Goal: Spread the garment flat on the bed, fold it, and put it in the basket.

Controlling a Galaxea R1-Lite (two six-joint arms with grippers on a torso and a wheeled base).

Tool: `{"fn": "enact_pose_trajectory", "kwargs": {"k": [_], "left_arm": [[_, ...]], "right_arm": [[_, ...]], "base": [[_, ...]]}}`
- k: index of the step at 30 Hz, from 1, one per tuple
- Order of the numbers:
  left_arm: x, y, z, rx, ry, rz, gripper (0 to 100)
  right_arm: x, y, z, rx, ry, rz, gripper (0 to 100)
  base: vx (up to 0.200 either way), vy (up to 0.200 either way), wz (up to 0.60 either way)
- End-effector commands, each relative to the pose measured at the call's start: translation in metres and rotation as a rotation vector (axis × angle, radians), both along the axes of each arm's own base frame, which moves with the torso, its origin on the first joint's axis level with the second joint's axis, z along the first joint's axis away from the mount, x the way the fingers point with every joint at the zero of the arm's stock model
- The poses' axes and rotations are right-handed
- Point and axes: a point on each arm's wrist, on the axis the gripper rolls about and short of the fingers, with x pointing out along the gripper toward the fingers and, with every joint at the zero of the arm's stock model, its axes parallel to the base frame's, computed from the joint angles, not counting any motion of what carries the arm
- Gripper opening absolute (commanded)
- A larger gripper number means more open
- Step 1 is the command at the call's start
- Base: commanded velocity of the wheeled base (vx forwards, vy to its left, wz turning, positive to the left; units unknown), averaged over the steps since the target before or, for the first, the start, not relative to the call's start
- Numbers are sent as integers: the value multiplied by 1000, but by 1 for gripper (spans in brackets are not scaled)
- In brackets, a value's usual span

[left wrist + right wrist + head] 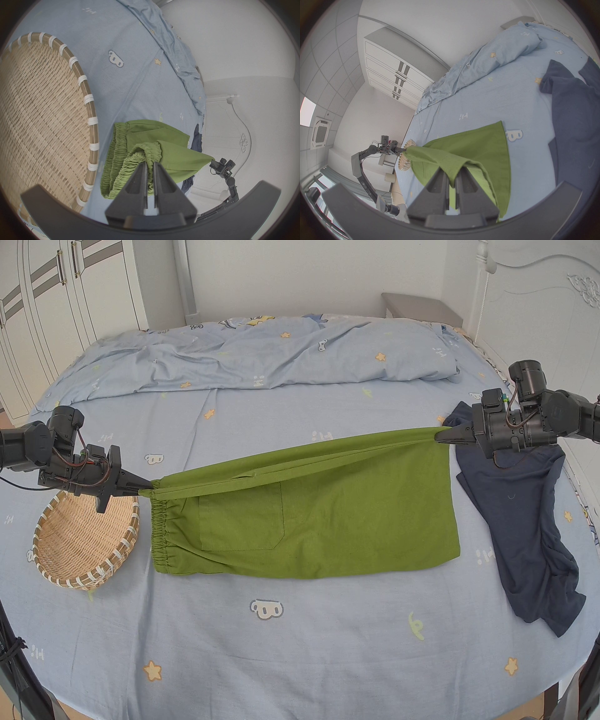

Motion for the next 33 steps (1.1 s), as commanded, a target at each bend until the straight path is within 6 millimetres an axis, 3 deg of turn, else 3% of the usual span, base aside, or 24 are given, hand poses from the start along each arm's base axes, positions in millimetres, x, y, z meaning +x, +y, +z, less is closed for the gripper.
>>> {"fn": "enact_pose_trajectory", "kwargs": {"k": [1,33], "left_arm": [[4,4,-6,9,11,16,0],[29,0,-26,27,36,10,0]], "right_arm": [[20,3,-23,1,13,3,0],[50,3,-56,4,-11,-4,0]], "base": [[0,0,0],[0,0,0]]}}
